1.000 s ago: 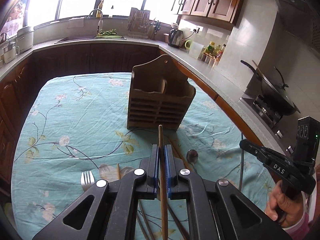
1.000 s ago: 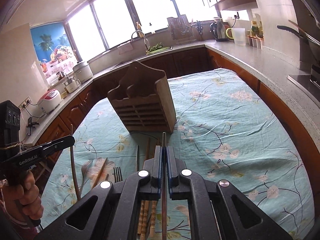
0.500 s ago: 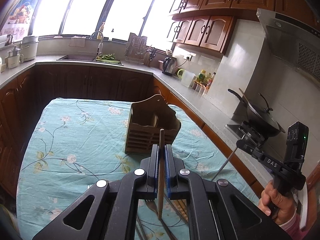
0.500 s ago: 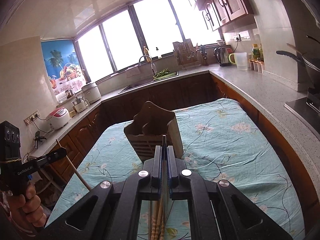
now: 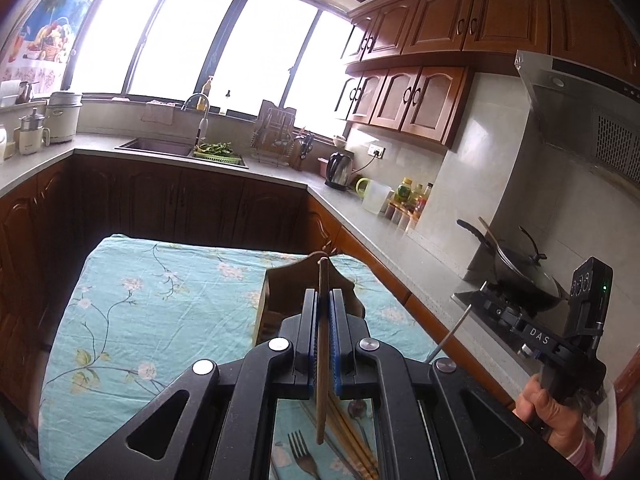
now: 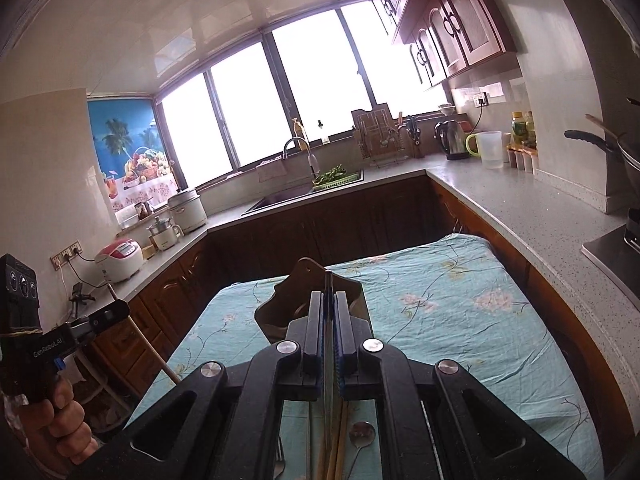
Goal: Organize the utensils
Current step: 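Lift both chopsticks upright and lower them into the wooden caddy, opening both grippers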
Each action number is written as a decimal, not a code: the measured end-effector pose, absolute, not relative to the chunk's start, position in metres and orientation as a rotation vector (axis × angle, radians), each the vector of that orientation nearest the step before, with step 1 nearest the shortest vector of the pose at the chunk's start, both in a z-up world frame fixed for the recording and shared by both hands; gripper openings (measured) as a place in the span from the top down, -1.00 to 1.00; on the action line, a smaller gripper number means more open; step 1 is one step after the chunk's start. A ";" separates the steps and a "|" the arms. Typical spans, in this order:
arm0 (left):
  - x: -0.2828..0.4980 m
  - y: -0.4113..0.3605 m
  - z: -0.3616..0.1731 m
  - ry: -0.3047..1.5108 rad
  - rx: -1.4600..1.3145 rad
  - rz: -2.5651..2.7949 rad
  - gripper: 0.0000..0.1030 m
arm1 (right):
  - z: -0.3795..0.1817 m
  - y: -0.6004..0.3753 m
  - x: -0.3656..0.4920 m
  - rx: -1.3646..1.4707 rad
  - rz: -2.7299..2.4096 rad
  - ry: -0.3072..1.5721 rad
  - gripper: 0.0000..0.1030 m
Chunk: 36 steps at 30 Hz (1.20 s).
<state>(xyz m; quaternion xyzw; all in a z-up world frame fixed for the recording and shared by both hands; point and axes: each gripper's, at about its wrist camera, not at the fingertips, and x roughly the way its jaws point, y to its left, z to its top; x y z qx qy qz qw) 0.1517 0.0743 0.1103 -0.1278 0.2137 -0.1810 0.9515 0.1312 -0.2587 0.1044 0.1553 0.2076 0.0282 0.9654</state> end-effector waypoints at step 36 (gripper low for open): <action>0.352 0.007 -0.025 0.347 -0.342 -0.211 0.93 | 0.041 -0.282 0.278 0.428 -0.006 0.388 0.91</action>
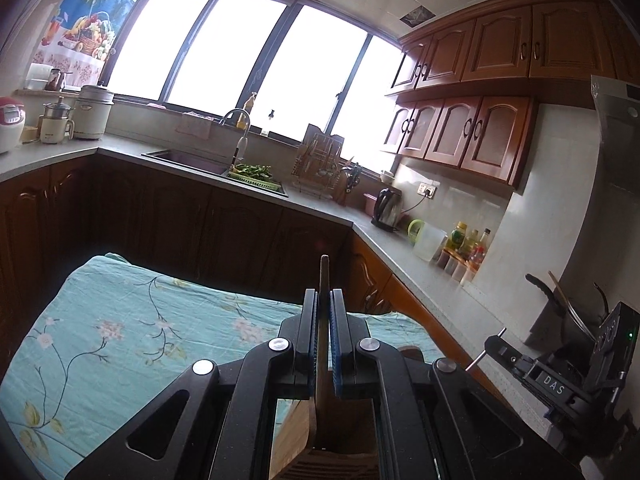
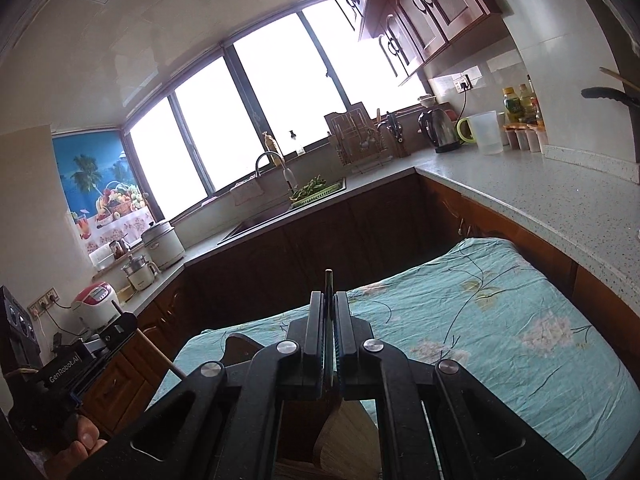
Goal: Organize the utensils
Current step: 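Lift both chopsticks upright and lower them into the wooden caddy, opening both grippers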
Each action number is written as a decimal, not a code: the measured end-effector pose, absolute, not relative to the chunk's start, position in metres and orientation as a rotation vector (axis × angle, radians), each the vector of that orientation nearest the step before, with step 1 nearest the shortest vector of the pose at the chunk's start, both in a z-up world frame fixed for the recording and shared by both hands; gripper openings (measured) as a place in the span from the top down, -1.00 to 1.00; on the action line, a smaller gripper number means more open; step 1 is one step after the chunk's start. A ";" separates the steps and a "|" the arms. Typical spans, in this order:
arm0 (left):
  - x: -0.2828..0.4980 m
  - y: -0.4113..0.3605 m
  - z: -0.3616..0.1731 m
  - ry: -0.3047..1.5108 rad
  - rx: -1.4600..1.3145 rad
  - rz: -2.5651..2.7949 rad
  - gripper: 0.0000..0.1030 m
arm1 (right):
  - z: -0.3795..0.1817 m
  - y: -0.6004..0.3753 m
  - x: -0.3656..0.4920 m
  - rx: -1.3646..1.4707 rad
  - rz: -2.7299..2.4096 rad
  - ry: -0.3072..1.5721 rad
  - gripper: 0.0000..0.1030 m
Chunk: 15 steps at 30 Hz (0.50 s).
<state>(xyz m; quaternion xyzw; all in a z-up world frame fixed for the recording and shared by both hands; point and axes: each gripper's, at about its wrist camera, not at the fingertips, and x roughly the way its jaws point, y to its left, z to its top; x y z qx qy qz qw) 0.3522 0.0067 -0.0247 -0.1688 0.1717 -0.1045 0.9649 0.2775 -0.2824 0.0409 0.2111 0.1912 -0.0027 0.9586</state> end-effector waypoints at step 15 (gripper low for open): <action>0.365 0.034 0.003 0.419 -0.345 -0.223 0.92 | 0.041 -0.287 0.285 0.415 -0.011 0.429 0.88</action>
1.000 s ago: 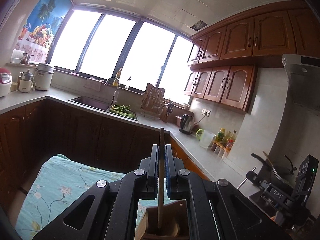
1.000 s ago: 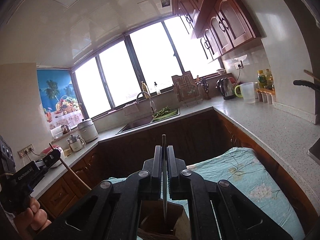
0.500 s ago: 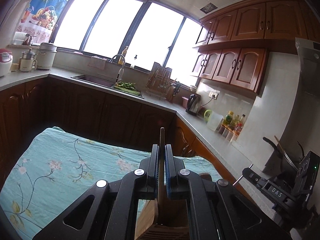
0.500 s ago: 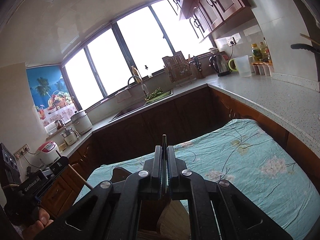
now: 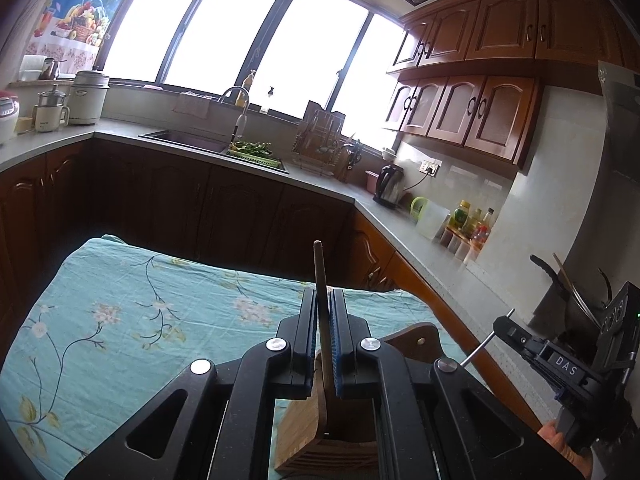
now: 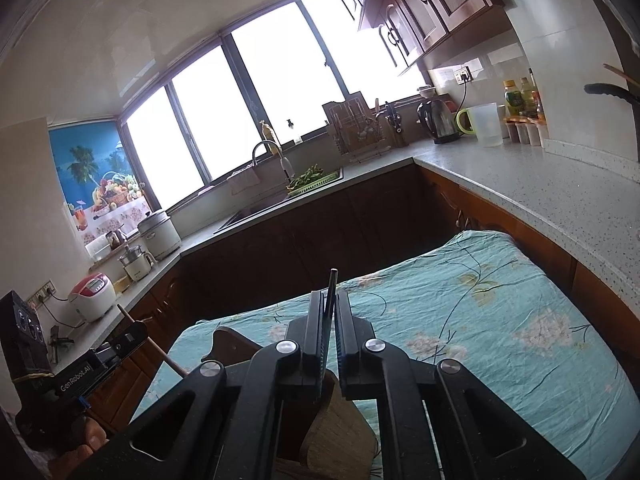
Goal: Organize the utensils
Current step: 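Lift both chopsticks upright and lower them into the wooden caddy, opening both grippers, then withdraw both open grippers from the caddy back toward the utensils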
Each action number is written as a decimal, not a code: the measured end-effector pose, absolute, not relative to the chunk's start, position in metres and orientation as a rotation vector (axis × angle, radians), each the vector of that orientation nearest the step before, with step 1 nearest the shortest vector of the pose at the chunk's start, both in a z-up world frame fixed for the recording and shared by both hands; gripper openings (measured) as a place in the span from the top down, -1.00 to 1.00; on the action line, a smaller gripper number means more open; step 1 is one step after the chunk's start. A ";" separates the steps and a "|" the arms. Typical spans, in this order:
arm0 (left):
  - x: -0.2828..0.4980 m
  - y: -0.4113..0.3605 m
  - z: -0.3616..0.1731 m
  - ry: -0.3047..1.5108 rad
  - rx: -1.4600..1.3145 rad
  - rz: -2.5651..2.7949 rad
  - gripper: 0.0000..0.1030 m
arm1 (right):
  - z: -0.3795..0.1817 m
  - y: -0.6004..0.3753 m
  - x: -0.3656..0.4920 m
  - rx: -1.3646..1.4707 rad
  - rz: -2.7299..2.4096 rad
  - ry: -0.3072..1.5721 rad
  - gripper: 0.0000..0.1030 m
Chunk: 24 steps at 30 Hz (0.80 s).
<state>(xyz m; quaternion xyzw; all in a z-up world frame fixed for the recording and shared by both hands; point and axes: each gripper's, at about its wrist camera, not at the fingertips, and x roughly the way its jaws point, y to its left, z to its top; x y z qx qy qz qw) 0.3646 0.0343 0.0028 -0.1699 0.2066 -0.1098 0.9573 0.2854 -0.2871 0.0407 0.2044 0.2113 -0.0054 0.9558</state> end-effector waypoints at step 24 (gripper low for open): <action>0.234 0.054 0.024 0.431 -0.308 -0.129 -0.67 | 0.055 -0.281 0.192 0.440 0.054 0.435 -0.82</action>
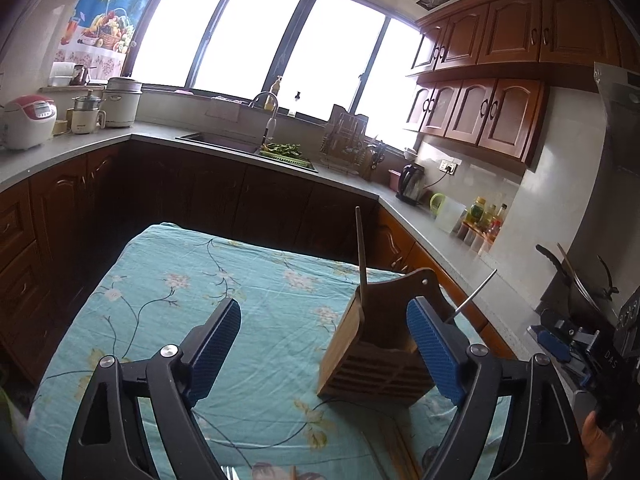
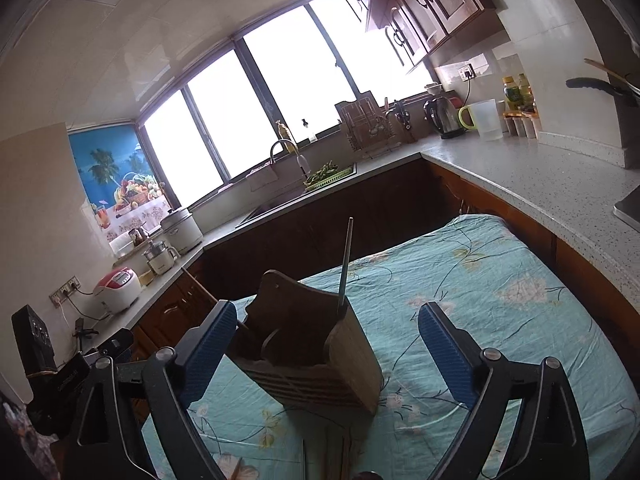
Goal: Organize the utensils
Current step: 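Withdraw both open grippers from the caddy back toward the utensils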
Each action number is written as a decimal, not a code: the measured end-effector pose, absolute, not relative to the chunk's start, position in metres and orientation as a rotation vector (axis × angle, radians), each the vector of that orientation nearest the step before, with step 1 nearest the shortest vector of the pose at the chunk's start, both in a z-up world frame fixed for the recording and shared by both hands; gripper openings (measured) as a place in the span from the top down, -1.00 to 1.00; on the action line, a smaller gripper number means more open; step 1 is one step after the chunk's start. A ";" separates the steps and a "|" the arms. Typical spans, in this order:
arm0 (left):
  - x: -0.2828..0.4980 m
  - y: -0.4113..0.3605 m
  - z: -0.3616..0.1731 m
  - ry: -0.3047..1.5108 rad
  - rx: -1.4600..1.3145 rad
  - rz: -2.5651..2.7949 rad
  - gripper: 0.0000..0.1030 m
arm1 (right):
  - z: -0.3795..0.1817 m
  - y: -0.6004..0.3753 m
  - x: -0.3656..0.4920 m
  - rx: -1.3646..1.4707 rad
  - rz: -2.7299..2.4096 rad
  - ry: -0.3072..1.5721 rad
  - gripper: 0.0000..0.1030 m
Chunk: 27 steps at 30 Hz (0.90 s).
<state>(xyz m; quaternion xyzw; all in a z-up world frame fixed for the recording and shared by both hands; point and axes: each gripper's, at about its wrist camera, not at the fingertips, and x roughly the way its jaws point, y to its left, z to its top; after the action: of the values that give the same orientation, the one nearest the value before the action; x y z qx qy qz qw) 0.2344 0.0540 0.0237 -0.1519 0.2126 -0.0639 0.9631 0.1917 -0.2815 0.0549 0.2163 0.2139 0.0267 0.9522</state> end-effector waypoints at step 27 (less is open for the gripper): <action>0.163 0.073 -0.002 0.716 -0.299 -0.079 -0.70 | -0.016 -0.258 0.112 0.378 0.044 0.683 -0.88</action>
<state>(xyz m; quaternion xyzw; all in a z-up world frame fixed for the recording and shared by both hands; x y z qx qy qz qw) 0.1630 0.0731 -0.0024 -0.1455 0.3489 -0.0383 0.9250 0.1119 -0.2583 -0.0164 0.1844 0.3328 0.0214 0.9245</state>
